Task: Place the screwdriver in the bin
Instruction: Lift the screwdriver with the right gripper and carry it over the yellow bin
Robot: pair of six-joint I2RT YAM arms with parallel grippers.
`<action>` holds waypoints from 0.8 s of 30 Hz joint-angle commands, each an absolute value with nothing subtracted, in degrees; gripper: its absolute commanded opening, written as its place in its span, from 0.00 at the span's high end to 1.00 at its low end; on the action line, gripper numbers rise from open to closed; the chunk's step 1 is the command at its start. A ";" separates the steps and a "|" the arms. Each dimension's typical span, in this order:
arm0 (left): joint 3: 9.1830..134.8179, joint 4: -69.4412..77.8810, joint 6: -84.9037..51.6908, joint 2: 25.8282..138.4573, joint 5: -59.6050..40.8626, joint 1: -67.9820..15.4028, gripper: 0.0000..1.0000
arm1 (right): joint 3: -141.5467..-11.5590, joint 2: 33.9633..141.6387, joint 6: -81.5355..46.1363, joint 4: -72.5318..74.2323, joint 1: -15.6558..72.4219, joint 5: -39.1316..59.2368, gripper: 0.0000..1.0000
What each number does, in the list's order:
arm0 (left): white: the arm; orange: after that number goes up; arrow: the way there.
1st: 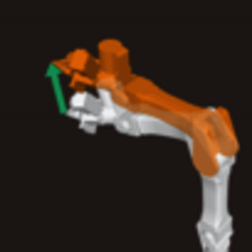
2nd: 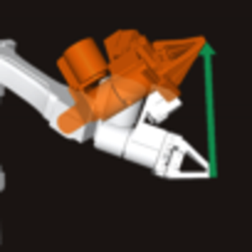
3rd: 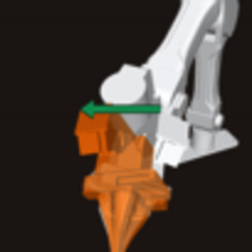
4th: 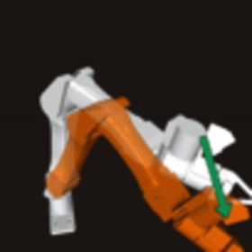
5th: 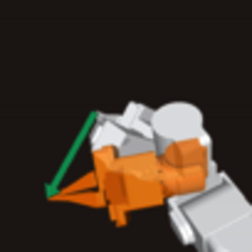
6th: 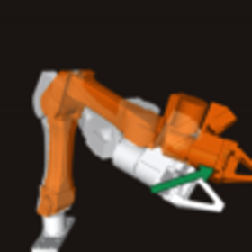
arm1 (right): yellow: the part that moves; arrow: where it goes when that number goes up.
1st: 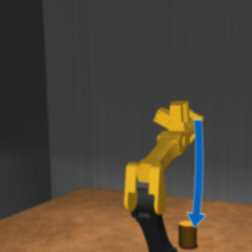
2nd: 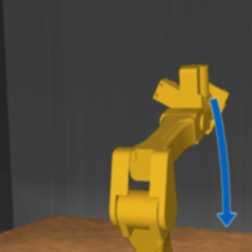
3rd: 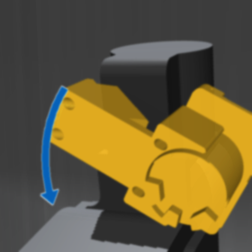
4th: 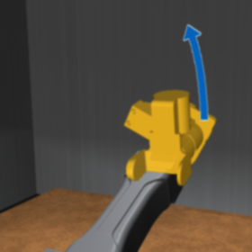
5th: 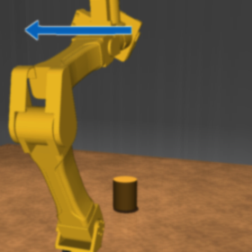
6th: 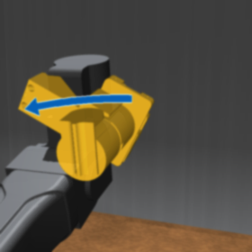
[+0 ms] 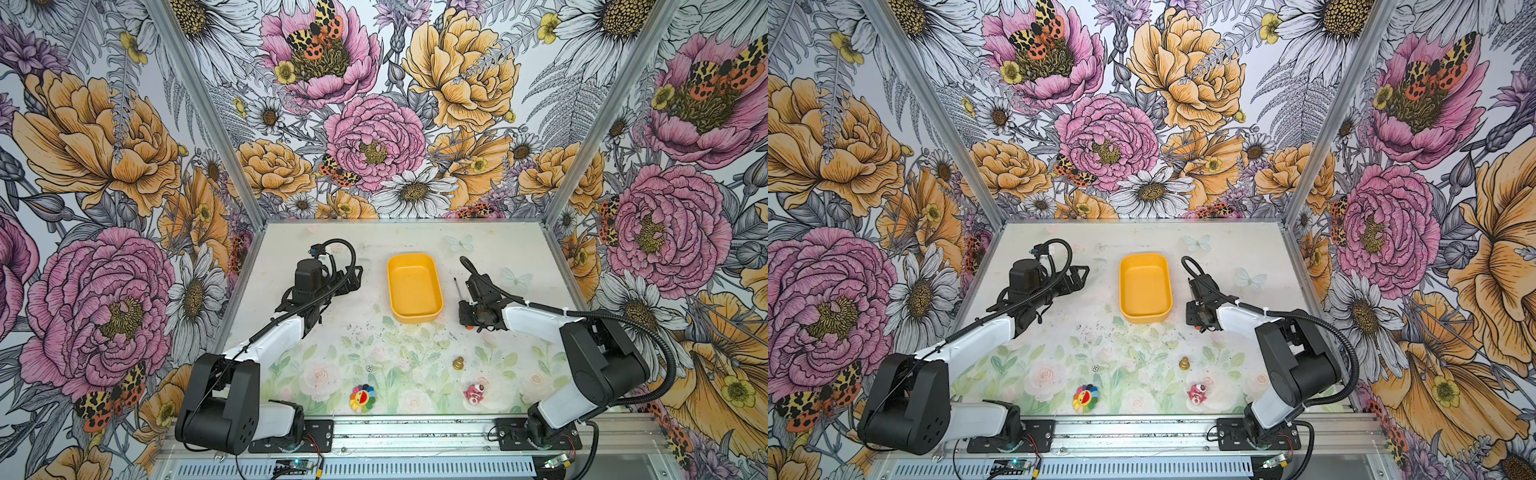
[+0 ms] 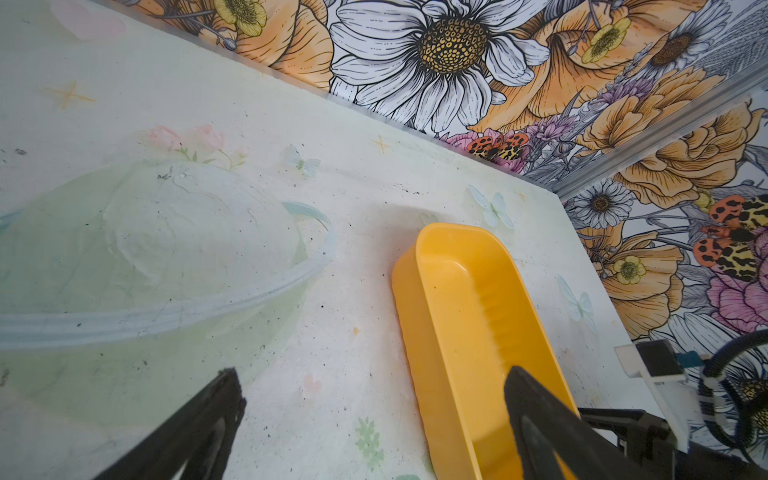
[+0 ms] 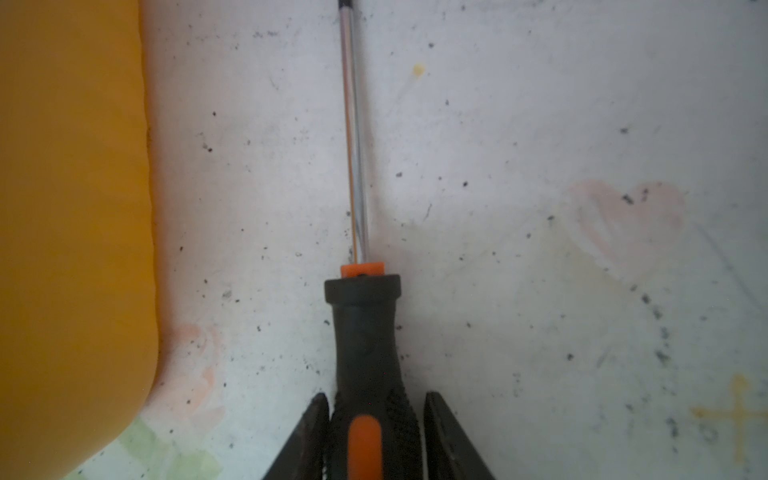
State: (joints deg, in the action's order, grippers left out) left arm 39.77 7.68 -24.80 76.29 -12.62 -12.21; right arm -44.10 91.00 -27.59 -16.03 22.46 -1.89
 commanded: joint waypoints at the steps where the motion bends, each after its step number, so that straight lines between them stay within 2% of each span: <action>1: 40.25 7.56 -25.71 75.88 -14.29 -12.52 0.01 | -45.26 91.31 -28.04 -15.82 22.81 -2.75 0.76; 3: 40.25 7.57 -25.79 75.85 -14.39 -12.63 0.01 | -45.37 91.03 -28.04 -15.85 22.75 -2.05 0.95; 4: 40.25 7.56 -25.75 75.85 -14.38 -12.65 0.01 | -45.40 90.89 -28.12 -15.83 22.68 -1.78 1.00; 11: 40.21 7.09 -25.69 75.59 -14.61 -12.73 0.01 | -45.53 88.53 -28.86 -15.90 21.87 1.77 1.00; 24: 40.47 6.21 -25.12 74.89 -14.63 -12.74 0.01 | -48.95 71.86 -34.15 -16.52 18.19 10.59 1.00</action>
State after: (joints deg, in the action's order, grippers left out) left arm 39.77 6.76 -25.19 76.23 -13.41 -12.27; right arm -45.63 74.94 -31.55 -17.63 17.74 7.55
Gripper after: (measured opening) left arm 0.988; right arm 0.290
